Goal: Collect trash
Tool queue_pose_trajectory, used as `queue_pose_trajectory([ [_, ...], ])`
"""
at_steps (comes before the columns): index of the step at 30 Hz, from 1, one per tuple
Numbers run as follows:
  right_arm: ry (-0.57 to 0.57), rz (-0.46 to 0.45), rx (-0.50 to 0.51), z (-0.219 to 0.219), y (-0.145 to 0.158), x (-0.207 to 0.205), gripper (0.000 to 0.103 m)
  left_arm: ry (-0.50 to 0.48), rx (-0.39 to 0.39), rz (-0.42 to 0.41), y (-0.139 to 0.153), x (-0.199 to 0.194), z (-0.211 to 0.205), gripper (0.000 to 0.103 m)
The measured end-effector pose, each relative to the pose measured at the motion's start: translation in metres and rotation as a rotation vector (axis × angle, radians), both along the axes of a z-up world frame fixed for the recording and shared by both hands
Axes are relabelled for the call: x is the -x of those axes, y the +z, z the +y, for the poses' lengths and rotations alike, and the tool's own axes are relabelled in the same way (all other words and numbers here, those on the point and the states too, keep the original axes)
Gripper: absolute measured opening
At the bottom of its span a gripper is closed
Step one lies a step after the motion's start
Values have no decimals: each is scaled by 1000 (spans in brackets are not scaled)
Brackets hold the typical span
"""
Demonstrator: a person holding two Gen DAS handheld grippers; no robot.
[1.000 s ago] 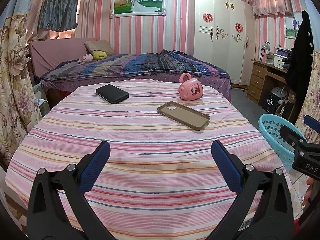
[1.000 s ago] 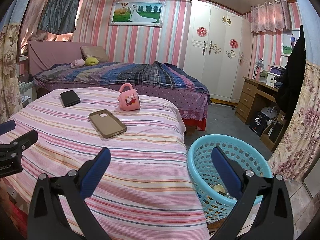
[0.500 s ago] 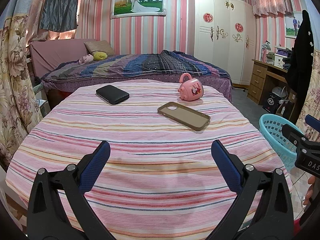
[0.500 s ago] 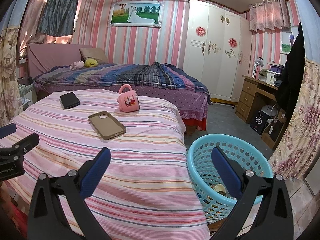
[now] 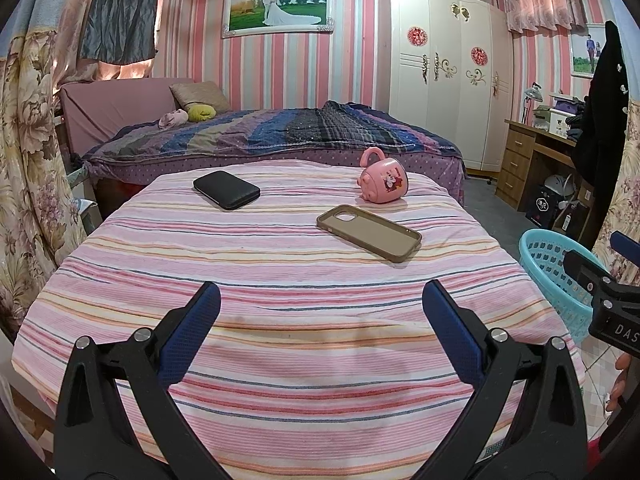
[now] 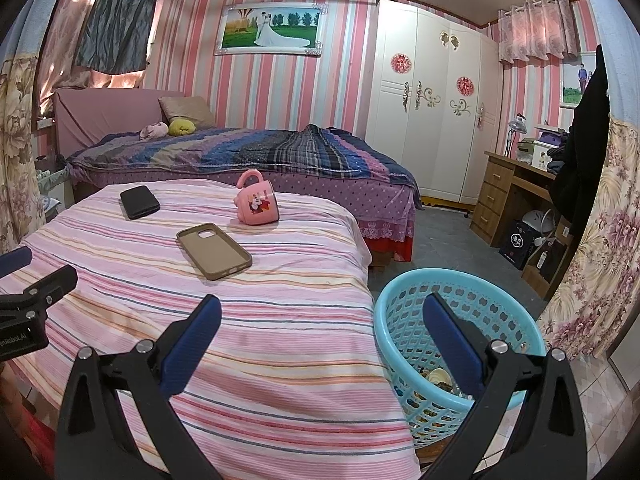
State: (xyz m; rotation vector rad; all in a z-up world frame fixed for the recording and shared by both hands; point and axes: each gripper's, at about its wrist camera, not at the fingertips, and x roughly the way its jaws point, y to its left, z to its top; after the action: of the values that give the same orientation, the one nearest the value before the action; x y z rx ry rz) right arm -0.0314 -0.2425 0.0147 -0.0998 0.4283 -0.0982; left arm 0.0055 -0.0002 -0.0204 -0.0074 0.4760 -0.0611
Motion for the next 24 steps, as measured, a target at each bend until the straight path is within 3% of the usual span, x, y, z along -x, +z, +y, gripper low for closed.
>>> queue_pose_trajectory([
  [24, -2, -4, 0, -1, 1, 0, 98, 4, 3, 1, 0, -2, 2, 98],
])
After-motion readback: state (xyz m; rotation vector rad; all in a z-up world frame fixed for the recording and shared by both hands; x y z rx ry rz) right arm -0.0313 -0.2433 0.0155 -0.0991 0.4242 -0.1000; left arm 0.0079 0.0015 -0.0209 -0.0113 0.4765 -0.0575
